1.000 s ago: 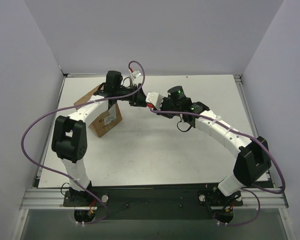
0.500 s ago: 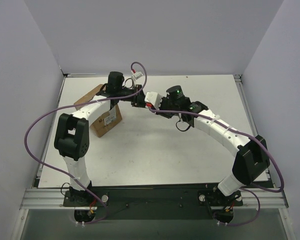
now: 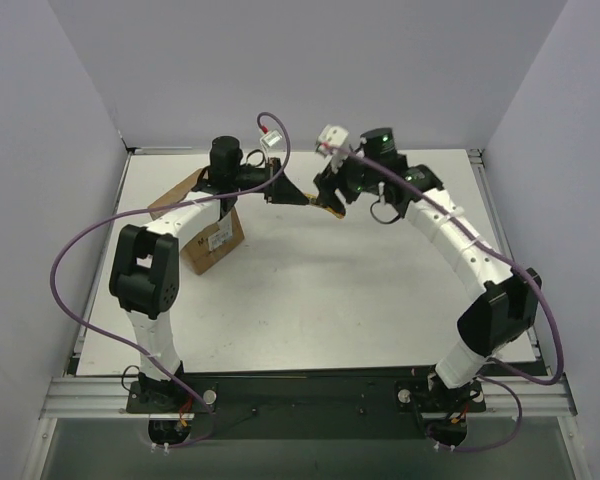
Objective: Unpack the express box
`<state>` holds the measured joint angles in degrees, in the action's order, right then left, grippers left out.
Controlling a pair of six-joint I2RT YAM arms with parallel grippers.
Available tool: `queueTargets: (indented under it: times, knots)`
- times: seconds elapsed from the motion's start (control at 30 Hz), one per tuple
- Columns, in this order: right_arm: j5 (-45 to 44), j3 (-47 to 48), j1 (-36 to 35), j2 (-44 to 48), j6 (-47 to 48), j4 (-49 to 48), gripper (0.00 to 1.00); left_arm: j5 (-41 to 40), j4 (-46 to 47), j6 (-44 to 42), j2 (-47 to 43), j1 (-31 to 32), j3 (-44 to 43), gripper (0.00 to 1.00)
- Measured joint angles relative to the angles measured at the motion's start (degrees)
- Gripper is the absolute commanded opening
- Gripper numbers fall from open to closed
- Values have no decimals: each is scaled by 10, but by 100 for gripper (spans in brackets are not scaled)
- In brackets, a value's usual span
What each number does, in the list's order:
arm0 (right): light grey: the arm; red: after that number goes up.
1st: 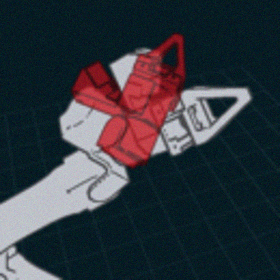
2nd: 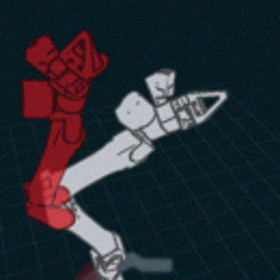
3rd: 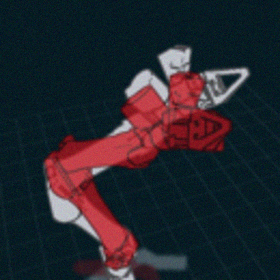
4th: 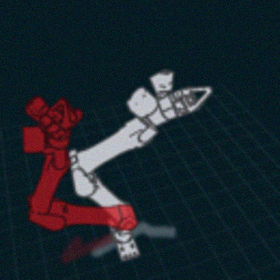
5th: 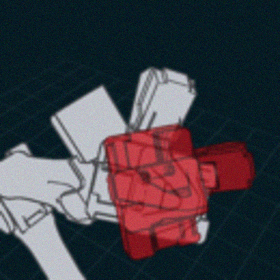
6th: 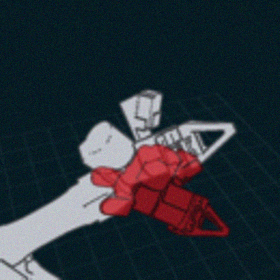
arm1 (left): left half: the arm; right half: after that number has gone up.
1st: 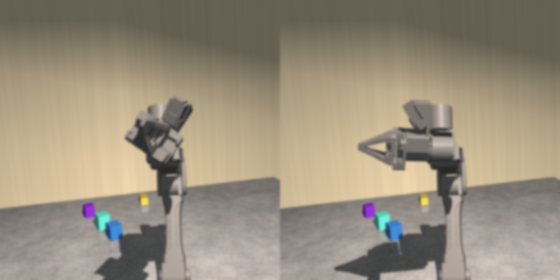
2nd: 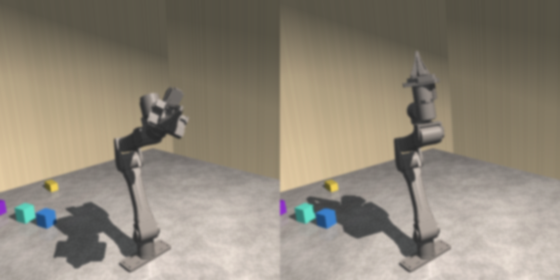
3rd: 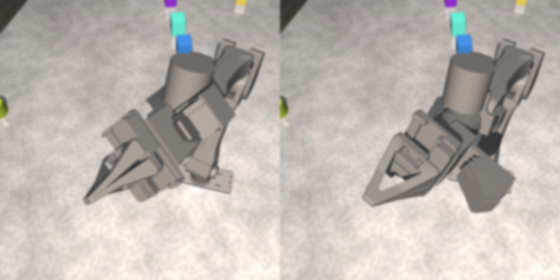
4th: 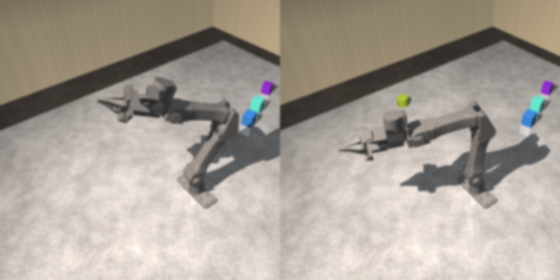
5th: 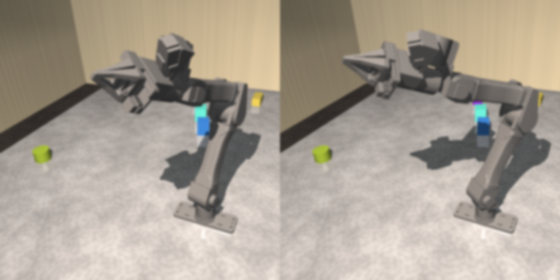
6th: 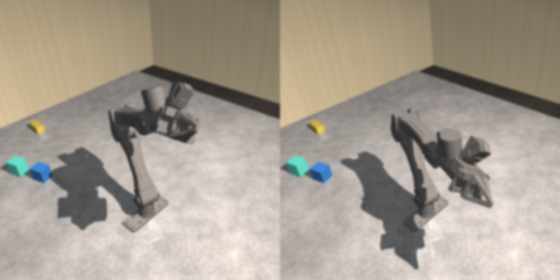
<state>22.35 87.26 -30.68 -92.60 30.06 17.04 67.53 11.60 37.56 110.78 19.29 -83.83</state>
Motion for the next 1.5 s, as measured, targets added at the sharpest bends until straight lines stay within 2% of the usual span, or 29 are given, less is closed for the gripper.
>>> queueTargets:
  times: [0.13,0.2,0.27,0.4,0.6,0.7,0.73,0.87,0.97,1.07,1.1,1.13,1.17,1.23,1.3,1.37,1.43,1.5]
  knots:
    - [117,119,108,-23,-121,34,59,27,143,79,-4,-10,31,0]
    - [175,138,156,-24,-174,47,56,45,226,131,-4,-16,42,0]
    - [245,144,181,-31,-212,59,59,59,291,163,-4,-20,42,0]
    - [368,138,181,-66,-259,83,61,77,341,184,-6,-21,41,0]
    - [421,116,162,-84,-271,108,58,86,349,190,-6,-20,32,0]
    - [429,116,155,-84,-271,108,44,87,349,190,-6,-20,30,0]
    - [431,116,154,-84,-271,108,33,87,349,190,-6,-20,29,0]
    - [438,116,152,-84,-271,109,30,87,349,190,-7,-20,27,0]
    - [443,116,152,-84,-271,109,22,86,349,190,-7,-20,26,0]
    - [444,116,152,-85,-270,108,4,90,350,191,-9,-19,23,0]
    - [451,116,152,-85,-269,108,0,91,349,192,-9,-19,23,0]
    - [456,116,152,-85,-267,108,0,94,350,194,-10,-19,23,0]
    - [457,116,152,-85,-265,108,0,95,350,194,-10,-19,23,8]
    - [457,116,152,-85,-259,108,0,95,349,194,-11,-19,23,35]
    - [454,122,152,-85,-248,115,0,89,345,185,-12,-20,23,91]
    - [429,151,153,-89,-212,146,0,80,320,156,-16,-21,22,94]
    - [403,188,153,-91,-164,179,0,59,210,88,-31,-25,11,97]
    - [367,245,155,-96,-87,228,0,17,48,-53,-47,-32,-25,97]
